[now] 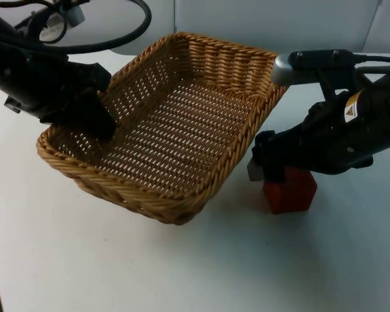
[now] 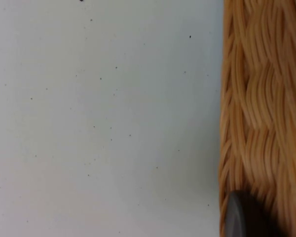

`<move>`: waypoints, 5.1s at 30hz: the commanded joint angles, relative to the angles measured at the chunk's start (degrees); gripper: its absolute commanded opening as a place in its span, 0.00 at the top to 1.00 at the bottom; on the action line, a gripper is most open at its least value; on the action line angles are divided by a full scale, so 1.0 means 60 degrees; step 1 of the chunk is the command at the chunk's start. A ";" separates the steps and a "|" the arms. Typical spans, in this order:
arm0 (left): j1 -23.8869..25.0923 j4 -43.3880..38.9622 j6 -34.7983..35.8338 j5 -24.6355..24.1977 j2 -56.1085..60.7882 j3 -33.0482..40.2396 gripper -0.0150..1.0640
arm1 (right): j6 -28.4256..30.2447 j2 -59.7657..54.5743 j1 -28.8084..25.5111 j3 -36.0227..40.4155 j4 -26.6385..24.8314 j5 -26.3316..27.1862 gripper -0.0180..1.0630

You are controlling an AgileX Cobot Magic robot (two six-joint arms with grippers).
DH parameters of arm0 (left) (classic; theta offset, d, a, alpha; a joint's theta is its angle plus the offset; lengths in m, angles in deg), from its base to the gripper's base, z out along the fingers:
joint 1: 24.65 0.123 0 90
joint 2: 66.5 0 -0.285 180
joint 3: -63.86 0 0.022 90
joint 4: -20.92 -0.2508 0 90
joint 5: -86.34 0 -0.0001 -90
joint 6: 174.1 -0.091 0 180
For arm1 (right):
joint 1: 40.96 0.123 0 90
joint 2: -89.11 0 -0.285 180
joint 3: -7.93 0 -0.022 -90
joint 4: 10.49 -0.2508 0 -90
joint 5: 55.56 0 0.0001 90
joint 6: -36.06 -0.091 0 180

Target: Pick up the basket with the left hand and place the cube into the basket with the right hand.

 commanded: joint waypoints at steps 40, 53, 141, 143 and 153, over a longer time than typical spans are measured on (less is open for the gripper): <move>0.0021 0.0299 0.0026 -0.0182 0.0129 -0.0032 0.99 | -0.0290 0.3908 -0.2190 -0.0093 0.1332 0.0747 0.98; 0.0021 0.0299 0.0026 -0.0182 0.0129 -0.0032 0.99 | 0.0037 0.2933 0.0588 -0.1509 0.1332 0.1369 0.98; 0.0000 0.2764 -0.1022 0.0564 -0.1729 -0.0032 0.70 | -0.1190 0.5358 -0.1852 -0.4966 0.5483 -0.8745 0.98; 0.0000 0.2764 -0.1022 0.0564 -0.1729 -0.0032 0.59 | -0.1190 0.5358 -0.1852 -0.4966 0.5483 -0.8725 0.98; 0.0000 0.1913 -0.1005 0.0609 -0.1729 -0.0490 0.28 | -0.1074 0.5358 -0.1852 -0.4966 0.5167 -0.8313 0.98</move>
